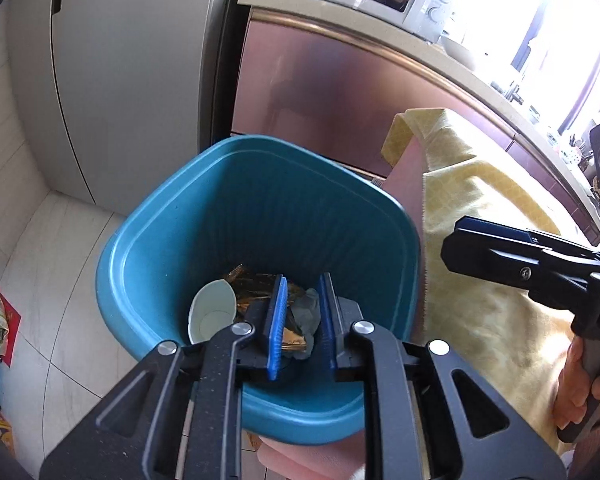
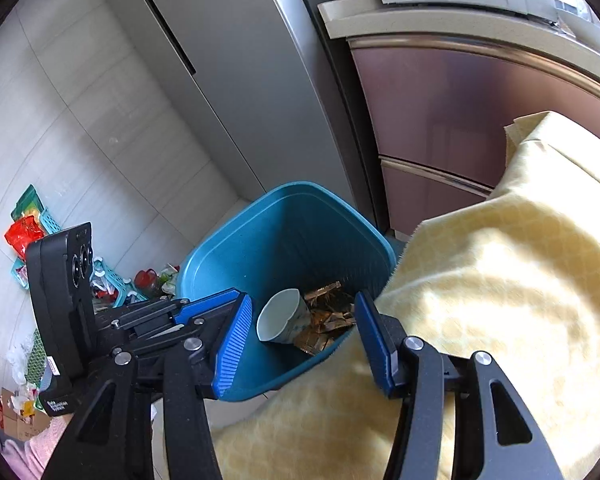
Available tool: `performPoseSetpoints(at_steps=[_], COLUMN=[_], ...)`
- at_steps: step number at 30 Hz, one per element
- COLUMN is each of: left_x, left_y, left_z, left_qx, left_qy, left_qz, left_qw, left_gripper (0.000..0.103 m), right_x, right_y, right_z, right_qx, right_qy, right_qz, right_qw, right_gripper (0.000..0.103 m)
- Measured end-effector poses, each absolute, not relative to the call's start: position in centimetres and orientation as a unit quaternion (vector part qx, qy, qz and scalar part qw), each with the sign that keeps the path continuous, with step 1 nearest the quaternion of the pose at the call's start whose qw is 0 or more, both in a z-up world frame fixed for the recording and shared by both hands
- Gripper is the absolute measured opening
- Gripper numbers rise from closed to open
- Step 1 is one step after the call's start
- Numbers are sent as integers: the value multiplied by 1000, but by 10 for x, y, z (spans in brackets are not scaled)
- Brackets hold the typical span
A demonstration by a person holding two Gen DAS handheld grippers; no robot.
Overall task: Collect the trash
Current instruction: 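Carry both copper wrappers to the teal bin and open both tools, then move both open tools back over the remaining trash on the table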
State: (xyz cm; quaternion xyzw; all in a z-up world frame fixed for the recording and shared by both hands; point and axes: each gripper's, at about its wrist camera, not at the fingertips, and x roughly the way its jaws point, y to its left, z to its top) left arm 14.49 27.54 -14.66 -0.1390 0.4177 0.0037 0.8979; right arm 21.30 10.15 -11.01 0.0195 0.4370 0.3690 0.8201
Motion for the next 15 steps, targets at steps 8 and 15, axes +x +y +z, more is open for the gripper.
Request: performPoseSetpoints(at_steps=[8, 15], left_x=[120, 110], left_y=[240, 177], left_z=[-99, -69], left_qx=[-95, -60], left_qy=[357, 324], left_qz=[-20, -103], left_qw=[929, 938], left_gripper=[32, 38], right_x=[185, 150], right_y=[53, -15], right_z=[-88, -65], right_qx=[35, 58], right_qy=[394, 344], right_qz=[367, 328], right_qw=[842, 878], right_gripper=[52, 54])
